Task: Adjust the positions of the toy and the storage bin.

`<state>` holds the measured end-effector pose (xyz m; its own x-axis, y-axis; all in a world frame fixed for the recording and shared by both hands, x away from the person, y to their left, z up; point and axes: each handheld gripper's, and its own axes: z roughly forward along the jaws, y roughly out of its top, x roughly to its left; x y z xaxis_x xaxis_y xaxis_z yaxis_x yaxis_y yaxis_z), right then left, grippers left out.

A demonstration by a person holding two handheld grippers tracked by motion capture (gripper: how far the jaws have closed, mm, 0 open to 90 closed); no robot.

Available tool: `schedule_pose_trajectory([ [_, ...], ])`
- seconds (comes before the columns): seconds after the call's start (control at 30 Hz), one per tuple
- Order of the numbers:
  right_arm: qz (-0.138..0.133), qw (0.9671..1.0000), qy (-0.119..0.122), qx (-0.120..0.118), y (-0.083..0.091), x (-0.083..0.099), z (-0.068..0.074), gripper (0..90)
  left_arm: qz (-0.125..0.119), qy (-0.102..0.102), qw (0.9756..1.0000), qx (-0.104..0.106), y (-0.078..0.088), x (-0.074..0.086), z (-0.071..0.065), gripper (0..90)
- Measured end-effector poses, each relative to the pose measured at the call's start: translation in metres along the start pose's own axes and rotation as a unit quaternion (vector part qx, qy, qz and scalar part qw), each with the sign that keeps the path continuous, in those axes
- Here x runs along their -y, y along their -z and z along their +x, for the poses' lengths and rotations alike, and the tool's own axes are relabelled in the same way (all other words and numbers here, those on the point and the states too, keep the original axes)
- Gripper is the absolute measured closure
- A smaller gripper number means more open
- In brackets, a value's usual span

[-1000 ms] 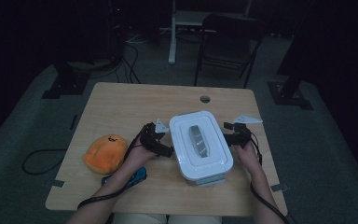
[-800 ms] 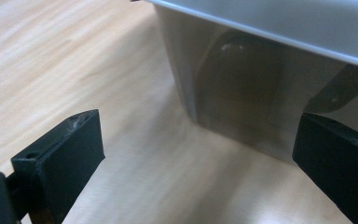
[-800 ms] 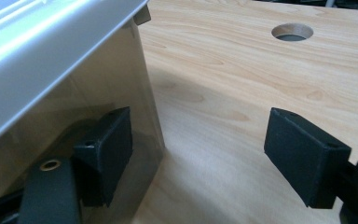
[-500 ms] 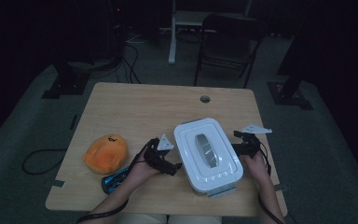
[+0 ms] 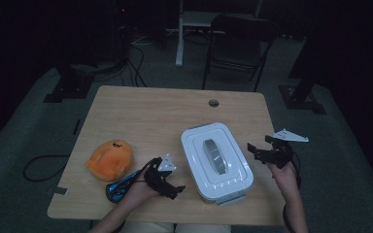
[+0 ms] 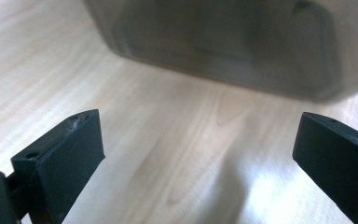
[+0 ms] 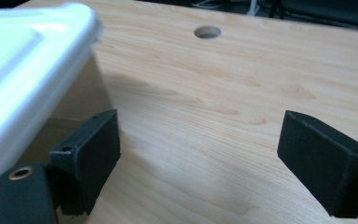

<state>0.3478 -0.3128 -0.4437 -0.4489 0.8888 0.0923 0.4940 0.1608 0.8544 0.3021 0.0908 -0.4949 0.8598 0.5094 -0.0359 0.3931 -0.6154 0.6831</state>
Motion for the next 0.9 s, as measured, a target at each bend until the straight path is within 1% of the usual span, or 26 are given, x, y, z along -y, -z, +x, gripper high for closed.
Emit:
schedule_pose_trajectory([
  [0.07,-0.013,0.9999,0.002,-0.002,0.009,-0.005,0.007,11.9,0.004,-0.003,1.0000,-0.001,-0.001,0.003,-0.003,2.4],
  [0.1,-0.024,0.9997,0.005,-0.004,0.018,-0.010,0.015,11.9,0.006,-0.001,1.0000,-0.002,-0.002,0.004,-0.004,2.4],
  [0.13,-0.024,0.9997,0.005,-0.004,0.018,-0.010,0.015,11.9,0.011,-0.002,0.9999,-0.002,-0.002,0.006,-0.005,2.4],
  [0.17,-0.032,0.9994,0.010,-0.012,0.025,-0.014,0.024,11.9,0.011,-0.001,0.9999,0.000,-0.003,0.008,-0.005,2.4],
  [0.2,-0.032,0.9994,0.010,-0.012,0.025,-0.014,0.024,11.9,0.006,0.000,1.0000,0.003,-0.003,0.010,-0.006,2.4],
  [0.23,-0.037,0.9990,0.011,-0.022,0.029,-0.016,0.027,11.9,0.009,0.002,0.9999,0.007,-0.004,0.012,-0.006,2.4],
  [0.27,-0.040,0.9989,0.011,-0.023,0.033,-0.018,0.032,11.9,0.010,0.000,0.9999,0.004,-0.005,0.014,-0.007,2.4],
  [0.3,-0.046,0.9984,0.013,-0.029,0.040,-0.023,0.041,11.9,0.006,-0.002,1.0000,0.004,-0.006,0.016,-0.008,2.4],
  [0.33,-0.046,0.9984,0.013,-0.029,0.040,-0.023,0.041,11.9,0.012,-0.004,0.9999,0.009,-0.006,0.017,-0.008,2.4],
  [0.4,-0.049,0.9983,0.015,-0.028,0.047,-0.027,0.051,12.9,0.018,-0.012,0.9996,0.018,-0.008,0.020,-0.009,2.4],
  [0.43,-0.050,0.9983,0.012,-0.027,0.054,-0.031,0.061,13.3,0.023,-0.016,0.9995,0.013,-0.009,0.021,-0.010,2.4],
  [0.47,-0.052,0.9982,0.010,-0.029,0.057,-0.033,0.066,13.4,0.024,-0.018,0.9995,0.007,-0.010,0.022,-0.010,2.4],
  [0.5,-0.052,0.9981,0.010,-0.033,0.060,-0.034,0.071,13.3,0.022,-0.018,0.9996,0.006,-0.010,0.022,-0.010,2.4],
  [0.53,-0.052,0.9981,0.010,-0.033,0.060,-0.034,0.071,13.3,0.021,-0.016,0.9996,0.006,-0.010,0.023,-0.010,2.4],
  [0.57,-0.054,0.9977,0.012,-0.040,0.062,-0.034,0.076,13.3,0.018,-0.014,0.9997,-0.001,-0.010,0.023,-0.011,2.4],
  [0.6,-0.053,0.9974,0.014,-0.046,0.064,-0.034,0.082,13.3,0.015,-0.016,0.9997,-0.011,-0.010,0.023,-0.012,2.4],
  [0.63,-0.043,0.9975,0.019,-0.053,0.066,-0.033,0.093,13.3,0.014,-0.017,0.9997,-0.014,-0.010,0.022,-0.012,2.4],
  [0.67,-0.040,0.9972,0.018,-0.061,0.066,-0.032,0.098,13.3,0.016,-0.017,0.9995,-0.019,-0.010,0.022,-0.013,2.4],
  [0.7,-0.040,0.9972,0.018,-0.061,0.066,-0.032,0.098,13.3,0.015,-0.021,0.9994,-0.023,-0.011,0.022,-0.014,2.4],
  [0.73,-0.033,0.9971,0.017,-0.066,0.065,-0.031,0.103,13.4,0.015,-0.021,0.9995,-0.020,-0.011,0.023,-0.014,2.4],
  [0.77,-0.018,0.9972,0.033,-0.065,0.062,-0.028,0.114,13.4,0.017,-0.020,0.9994,-0.021,-0.012,0.023,-0.014,2.4],
  [0.8,-0.018,0.9972,0.033,-0.065,0.062,-0.028,0.114,13.4,0.017,-0.022,0.9993,-0.025,-0.012,0.023,-0.015,2.4],
  [0.83,-0.011,0.9971,0.037,-0.066,0.060,-0.027,0.119,13.4,0.017,-0.025,0.9991,-0.029,-0.013,0.024,-0.016,2.4],
  [0.9,0.001,0.9962,0.046,-0.073,0.056,-0.025,0.127,14.2,0.017,-0.028,0.9992,-0.025,-0.014,0.025,-0.017,2.4],
])
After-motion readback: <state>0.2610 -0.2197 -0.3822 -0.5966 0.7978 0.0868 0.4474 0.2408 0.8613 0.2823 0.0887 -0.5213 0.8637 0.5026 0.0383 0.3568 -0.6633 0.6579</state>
